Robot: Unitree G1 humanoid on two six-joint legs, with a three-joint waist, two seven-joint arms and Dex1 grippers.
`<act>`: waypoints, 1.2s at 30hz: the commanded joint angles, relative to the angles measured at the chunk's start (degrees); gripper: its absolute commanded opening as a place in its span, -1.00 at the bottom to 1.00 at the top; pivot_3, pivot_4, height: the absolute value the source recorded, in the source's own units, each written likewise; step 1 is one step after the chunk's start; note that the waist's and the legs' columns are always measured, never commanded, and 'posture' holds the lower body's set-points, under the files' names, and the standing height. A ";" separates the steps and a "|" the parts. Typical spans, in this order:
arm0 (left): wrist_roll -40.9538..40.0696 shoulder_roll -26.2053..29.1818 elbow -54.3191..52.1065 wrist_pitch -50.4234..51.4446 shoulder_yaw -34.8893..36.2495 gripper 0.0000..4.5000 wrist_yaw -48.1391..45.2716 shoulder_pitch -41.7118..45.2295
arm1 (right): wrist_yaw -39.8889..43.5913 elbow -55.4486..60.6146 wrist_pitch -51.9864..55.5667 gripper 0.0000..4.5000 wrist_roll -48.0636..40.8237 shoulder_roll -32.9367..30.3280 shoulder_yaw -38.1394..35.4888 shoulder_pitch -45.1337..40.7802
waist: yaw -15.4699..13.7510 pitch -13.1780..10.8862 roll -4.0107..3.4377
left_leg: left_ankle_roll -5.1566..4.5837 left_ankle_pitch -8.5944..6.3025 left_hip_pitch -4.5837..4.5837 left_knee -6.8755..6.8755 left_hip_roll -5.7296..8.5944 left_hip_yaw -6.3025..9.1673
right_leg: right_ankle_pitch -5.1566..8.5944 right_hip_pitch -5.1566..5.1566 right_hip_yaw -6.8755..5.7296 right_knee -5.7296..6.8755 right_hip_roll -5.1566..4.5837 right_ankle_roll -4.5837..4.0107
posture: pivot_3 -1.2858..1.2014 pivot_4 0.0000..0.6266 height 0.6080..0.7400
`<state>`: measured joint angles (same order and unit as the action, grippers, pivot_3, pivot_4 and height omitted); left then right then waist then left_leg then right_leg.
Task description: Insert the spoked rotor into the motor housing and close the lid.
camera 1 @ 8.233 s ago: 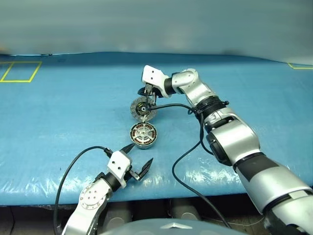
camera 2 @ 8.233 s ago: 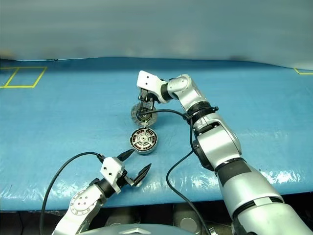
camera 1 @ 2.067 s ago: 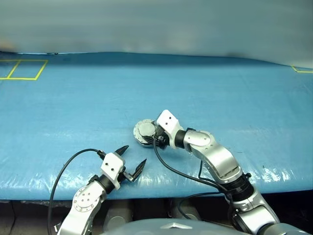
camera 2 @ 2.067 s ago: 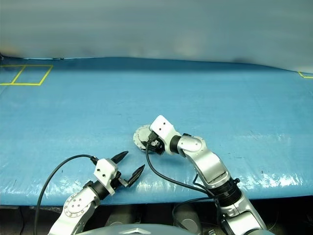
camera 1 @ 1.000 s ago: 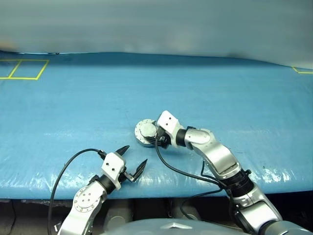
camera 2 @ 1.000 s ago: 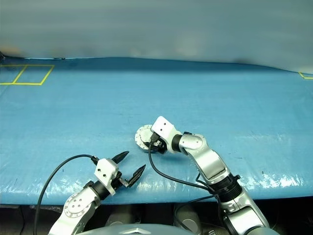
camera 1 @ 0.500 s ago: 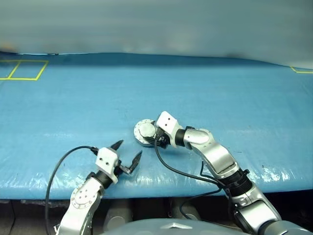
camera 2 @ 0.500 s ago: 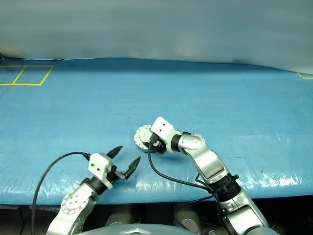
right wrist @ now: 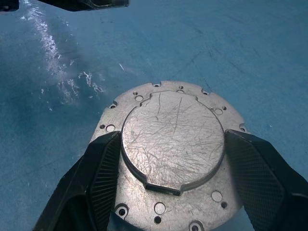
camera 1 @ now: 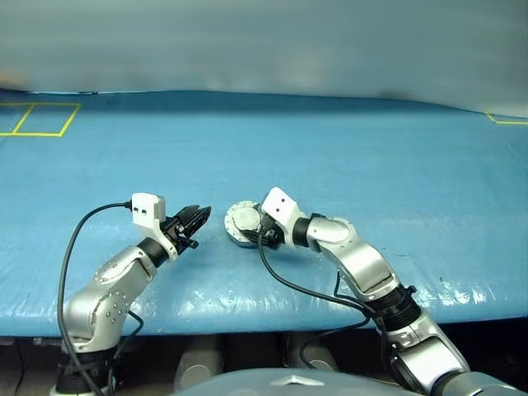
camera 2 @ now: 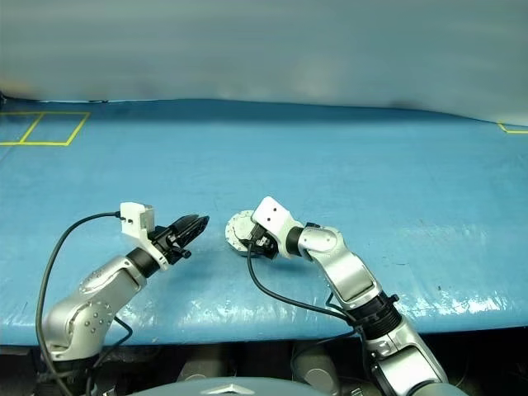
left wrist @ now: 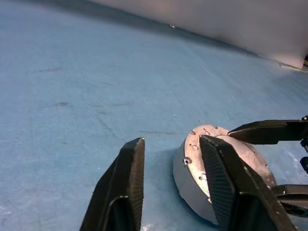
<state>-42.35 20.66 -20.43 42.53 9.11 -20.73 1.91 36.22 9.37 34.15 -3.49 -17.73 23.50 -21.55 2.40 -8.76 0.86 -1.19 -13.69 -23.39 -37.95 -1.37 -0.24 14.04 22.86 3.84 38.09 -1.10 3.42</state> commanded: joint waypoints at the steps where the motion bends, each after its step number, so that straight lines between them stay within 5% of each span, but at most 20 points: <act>1: -4.73 -0.10 2.53 3.26 1.62 -0.87 -2.17 3.82 | -0.79 -1.00 0.16 0.37 0.75 0.24 -0.15 0.14 | 0.02 0.00 0.00 | 0.00 0.00 0.00 0.01 0.00 0.00 | -0.02 0.00 0.01 0.00 0.00 -0.02 | 0.03 -0.52 1.00; 2: -4.96 -0.11 3.55 3.82 1.50 -0.99 -2.45 4.73 | -0.88 -1.04 0.28 0.37 0.70 0.36 -0.25 0.19 | 0.03 0.00 0.00 | 0.00 0.00 0.00 0.01 -0.01 0.00 | -0.03 0.00 0.00 0.00 0.00 -0.03 | 0.03 -0.52 1.00; 32: 5.48 -1.54 12.25 6.94 -8.90 -0.99 -4.45 11.03 | -0.29 -1.05 0.89 0.37 0.01 0.27 -0.28 1.41 | -0.27 0.01 0.01 | 0.03 0.02 -0.01 0.06 0.02 0.00 | -0.01 0.01 0.03 -0.04 -0.04 -0.10 | 0.03 -0.52 1.00; 36: 7.20 -1.29 11.97 6.50 -9.84 -1.00 -5.13 11.04 | 1.07 0.30 1.29 0.94 -0.07 -1.75 -0.23 3.34 | -0.44 0.06 0.03 | 0.02 0.01 -0.02 0.08 0.05 0.03 | 0.01 -0.02 0.02 -0.13 -0.07 -0.13 | 0.03 -0.52 1.00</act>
<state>-36.26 18.91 -7.89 48.73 0.66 -25.44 13.16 36.59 10.04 34.27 -3.89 -18.05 22.64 -19.54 1.96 -8.70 0.89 -1.18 -13.68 -23.41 -37.84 -1.28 -0.20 14.05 22.82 3.86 37.94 -1.22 3.29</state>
